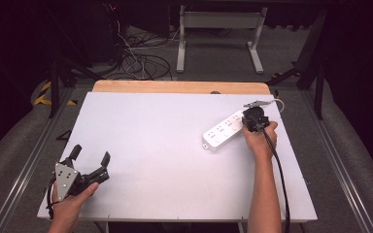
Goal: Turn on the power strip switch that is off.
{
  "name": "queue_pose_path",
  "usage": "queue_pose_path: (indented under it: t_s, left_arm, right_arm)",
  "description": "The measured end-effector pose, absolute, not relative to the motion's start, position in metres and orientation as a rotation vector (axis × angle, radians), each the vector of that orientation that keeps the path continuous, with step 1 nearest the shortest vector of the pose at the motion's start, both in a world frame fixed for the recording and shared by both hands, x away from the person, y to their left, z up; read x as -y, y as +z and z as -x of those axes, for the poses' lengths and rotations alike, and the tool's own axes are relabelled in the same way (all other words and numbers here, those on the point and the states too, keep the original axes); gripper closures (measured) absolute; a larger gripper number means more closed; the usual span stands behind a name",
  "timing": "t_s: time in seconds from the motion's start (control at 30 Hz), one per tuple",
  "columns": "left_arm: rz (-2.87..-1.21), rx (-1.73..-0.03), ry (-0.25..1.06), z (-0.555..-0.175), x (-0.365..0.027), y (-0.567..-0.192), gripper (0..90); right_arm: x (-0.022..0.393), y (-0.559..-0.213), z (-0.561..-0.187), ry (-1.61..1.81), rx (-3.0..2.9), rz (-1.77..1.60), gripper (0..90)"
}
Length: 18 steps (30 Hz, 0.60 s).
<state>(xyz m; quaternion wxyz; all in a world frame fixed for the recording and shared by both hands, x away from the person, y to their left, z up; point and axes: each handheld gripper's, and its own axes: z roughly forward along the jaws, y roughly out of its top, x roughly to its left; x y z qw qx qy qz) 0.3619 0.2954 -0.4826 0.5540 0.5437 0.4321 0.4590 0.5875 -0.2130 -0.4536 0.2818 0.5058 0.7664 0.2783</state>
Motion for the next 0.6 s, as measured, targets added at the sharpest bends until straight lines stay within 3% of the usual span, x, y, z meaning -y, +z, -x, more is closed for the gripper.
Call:
queue_pose_path:
  t_s: [0.6]
  left_arm:
    - [-1.276,-1.033,1.084,-0.361,-0.297,-0.482,7.3]
  right_arm:
    - [0.201,-0.456,-0.586,0.740,-2.044,-1.340,90.0]
